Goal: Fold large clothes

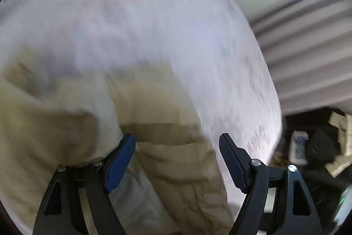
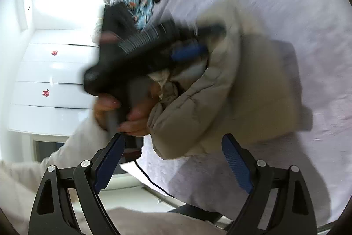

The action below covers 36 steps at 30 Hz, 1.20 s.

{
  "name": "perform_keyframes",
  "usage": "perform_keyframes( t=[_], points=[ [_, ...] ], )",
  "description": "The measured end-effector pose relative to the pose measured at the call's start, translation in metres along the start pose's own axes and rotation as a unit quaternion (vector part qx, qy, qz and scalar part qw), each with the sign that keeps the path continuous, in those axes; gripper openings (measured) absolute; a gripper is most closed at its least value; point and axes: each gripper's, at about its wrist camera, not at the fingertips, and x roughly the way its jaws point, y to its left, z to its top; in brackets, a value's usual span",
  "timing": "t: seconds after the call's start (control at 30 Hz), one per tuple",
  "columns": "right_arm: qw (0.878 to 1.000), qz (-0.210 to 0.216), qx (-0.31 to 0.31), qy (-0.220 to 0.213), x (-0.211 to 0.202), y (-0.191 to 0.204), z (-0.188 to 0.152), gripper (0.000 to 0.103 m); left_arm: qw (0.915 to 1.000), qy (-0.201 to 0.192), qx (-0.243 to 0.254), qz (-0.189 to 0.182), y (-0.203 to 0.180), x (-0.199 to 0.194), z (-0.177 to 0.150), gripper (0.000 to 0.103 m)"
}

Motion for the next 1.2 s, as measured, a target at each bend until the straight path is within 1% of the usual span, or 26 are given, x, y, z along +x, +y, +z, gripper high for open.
perform_keyframes(
  t=[0.03,0.07,0.1,0.13,0.17,0.23,0.27,0.33,0.37,0.43,0.47,0.53,0.57,0.63,0.7,0.77,0.8,0.83,0.87,0.9,0.93,1.0,1.07,1.13,1.17,1.2],
  points=[
    [1.0,-0.016,0.003,0.006,0.011,0.0,0.002,0.087,0.9989,-0.039,0.009,0.024,0.001,-0.024,0.003,0.079],
    [0.998,-0.055,0.004,0.005,0.024,0.002,0.009,0.074,0.9966,-0.067,0.016,0.046,0.008,-0.041,0.001,0.079],
    [0.997,-0.08,0.0,0.001,0.031,0.004,0.013,0.02,0.993,-0.09,0.021,0.073,0.014,-0.056,0.003,0.079],
    [0.994,-0.105,-0.004,0.001,0.038,0.006,0.019,0.014,0.9884,-0.111,0.027,0.101,0.021,-0.07,0.001,0.079],
    [0.99,-0.14,-0.01,-0.009,0.041,0.007,0.023,0.014,0.9817,-0.131,0.032,0.134,0.036,-0.088,-0.001,0.079],
    [0.983,-0.178,-0.023,-0.027,0.035,0.005,0.024,0.013,0.971,-0.147,0.029,0.186,0.061,-0.103,-0.006,0.079],
    [0.979,-0.2,-0.024,-0.029,0.033,-0.001,0.025,0.013,0.9659,-0.144,0.021,0.214,0.08,-0.104,-0.009,0.079],
    [0.977,-0.213,-0.002,-0.024,0.031,-0.022,0.026,0.014,0.9626,-0.129,-0.011,0.238,0.116,-0.096,-0.012,0.079],
    [0.977,-0.212,0.012,-0.023,0.028,-0.033,0.026,0.014,0.9637,-0.12,-0.032,0.236,0.126,-0.081,-0.011,0.079],
    [0.977,-0.209,0.03,-0.022,0.029,-0.049,0.027,0.014,0.9693,-0.112,-0.065,0.209,0.139,-0.062,-0.009,0.079],
    [0.978,-0.205,0.036,-0.023,0.03,-0.055,0.027,0.014,0.9692,-0.111,-0.073,0.207,0.141,-0.054,-0.008,0.079],
    [0.977,-0.211,0.034,-0.024,0.032,-0.055,0.034,0.014,0.968,-0.114,-0.067,0.214,0.132,-0.031,-0.005,0.079],
    [0.975,-0.218,0.028,-0.027,0.019,-0.062,0.021,0.014,0.9661,-0.116,-0.06,0.223,0.124,-0.018,0.0,0.079],
    [0.973,-0.226,0.026,-0.034,0.014,-0.067,0.024,0.014,0.9627,-0.115,-0.052,0.239,0.114,0.002,0.008,0.084],
    [0.973,-0.224,0.041,-0.042,0.006,-0.076,0.027,0.014,0.9612,-0.108,-0.048,0.249,0.11,0.021,0.016,0.086],
    [0.973,-0.216,0.064,-0.046,-0.005,-0.079,0.028,0.018,0.9595,-0.102,-0.045,0.259,0.105,0.027,0.02,0.086],
    [0.972,-0.216,0.072,-0.05,-0.013,-0.078,0.03,0.021,0.9596,-0.101,-0.045,0.259,0.104,0.029,0.02,0.086],
    [0.97,-0.225,0.073,-0.061,-0.026,-0.075,0.031,0.027,0.9601,-0.101,-0.046,0.257,0.105,0.029,0.02,0.086],
    [0.966,-0.238,0.063,-0.082,-0.044,-0.068,0.03,0.028,0.9612,-0.102,-0.046,0.252,0.106,0.028,0.02,0.086],
    [0.962,-0.25,0.043,-0.105,-0.061,-0.057,0.028,0.035,0.9618,-0.102,-0.047,0.249,0.107,0.027,0.018,0.086],
    [0.959,-0.256,0.022,-0.122,-0.071,-0.045,0.032,0.051,0.9623,-0.103,-0.049,0.247,0.11,0.027,0.017,0.086],
    [0.958,-0.246,-0.016,-0.148,-0.09,-0.027,0.04,0.067,0.9624,-0.103,-0.05,0.246,0.111,0.027,0.017,0.086],
    [0.967,-0.214,-0.041,-0.135,-0.084,-0.015,0.059,0.067,0.9616,-0.102,-0.048,0.25,0.109,0.026,0.016,0.086],
    [0.969,-0.206,-0.065,-0.119,-0.07,-0.011,0.077,0.063,0.9608,-0.1,-0.046,0.254,0.107,0.026,0.016,0.086],
    [0.972,-0.195,-0.081,-0.106,-0.052,-0.008,0.089,0.056,0.96,-0.099,-0.045,0.258,0.106,0.025,0.016,0.086],
    [0.973,-0.194,-0.086,-0.094,-0.043,-0.01,0.091,0.033,0.9593,-0.099,-0.043,0.261,0.104,0.025,0.016,0.086]
  ],
)
